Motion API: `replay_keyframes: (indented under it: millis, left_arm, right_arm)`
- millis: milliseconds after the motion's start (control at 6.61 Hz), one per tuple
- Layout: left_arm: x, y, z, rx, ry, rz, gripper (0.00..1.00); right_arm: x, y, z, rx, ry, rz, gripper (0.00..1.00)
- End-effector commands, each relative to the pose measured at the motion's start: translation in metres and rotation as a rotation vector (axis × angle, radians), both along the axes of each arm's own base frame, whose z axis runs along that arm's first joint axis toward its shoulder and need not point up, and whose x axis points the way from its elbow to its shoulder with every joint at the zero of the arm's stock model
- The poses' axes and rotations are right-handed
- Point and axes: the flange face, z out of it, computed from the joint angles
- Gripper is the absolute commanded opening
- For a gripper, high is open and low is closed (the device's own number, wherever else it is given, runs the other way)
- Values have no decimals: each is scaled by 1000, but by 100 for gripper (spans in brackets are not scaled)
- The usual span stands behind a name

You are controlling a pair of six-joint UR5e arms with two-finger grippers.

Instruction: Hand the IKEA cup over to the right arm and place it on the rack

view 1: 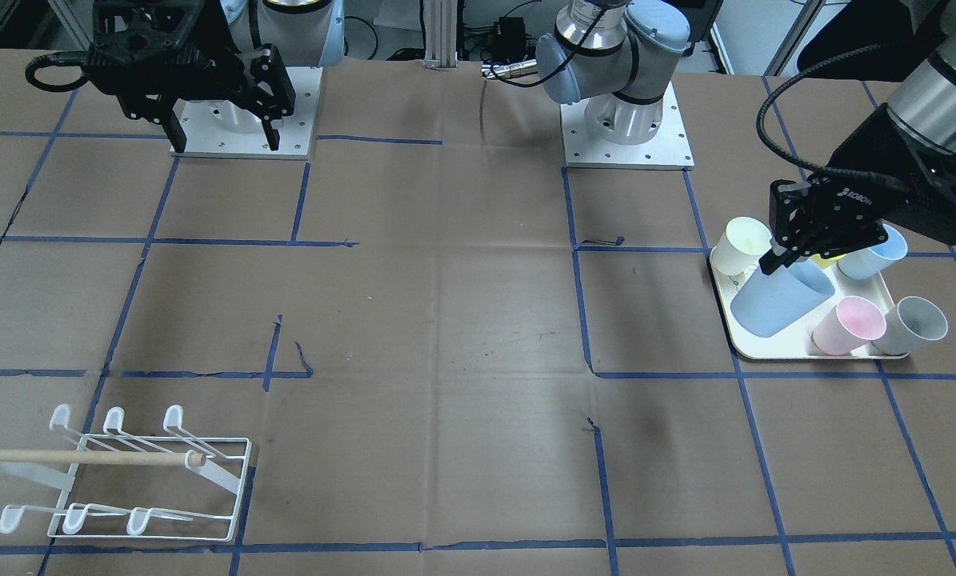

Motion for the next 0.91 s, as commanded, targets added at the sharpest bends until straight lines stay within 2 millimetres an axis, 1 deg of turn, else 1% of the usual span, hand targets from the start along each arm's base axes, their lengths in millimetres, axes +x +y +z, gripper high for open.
replay_keyframes:
  millis: [0,151,303,454,605,756]
  left_arm:
    - [-28,-15,18,-220,199,-97,0]
    - [-42,-14,14,-331,303,-153,0]
    - [-54,-13,-5,-428,361,-193,0]
    - [-63,-10,-33,-508,440,-225,0]
    - [-70,0,-56,-553,484,-242,0]
    - [-78,9,-69,-604,542,-271,0]
  right_arm:
    - [9,-45,-22,-138,-86,-117,98]
    - [25,-65,-23,-214,-236,-97,99]
    - [36,-78,-24,-242,-361,-137,99]
    - [43,-85,-17,-286,-476,-241,99]
    - [50,-91,-29,-302,-592,-348,99]
    - [55,-85,-52,-330,-704,-395,99]
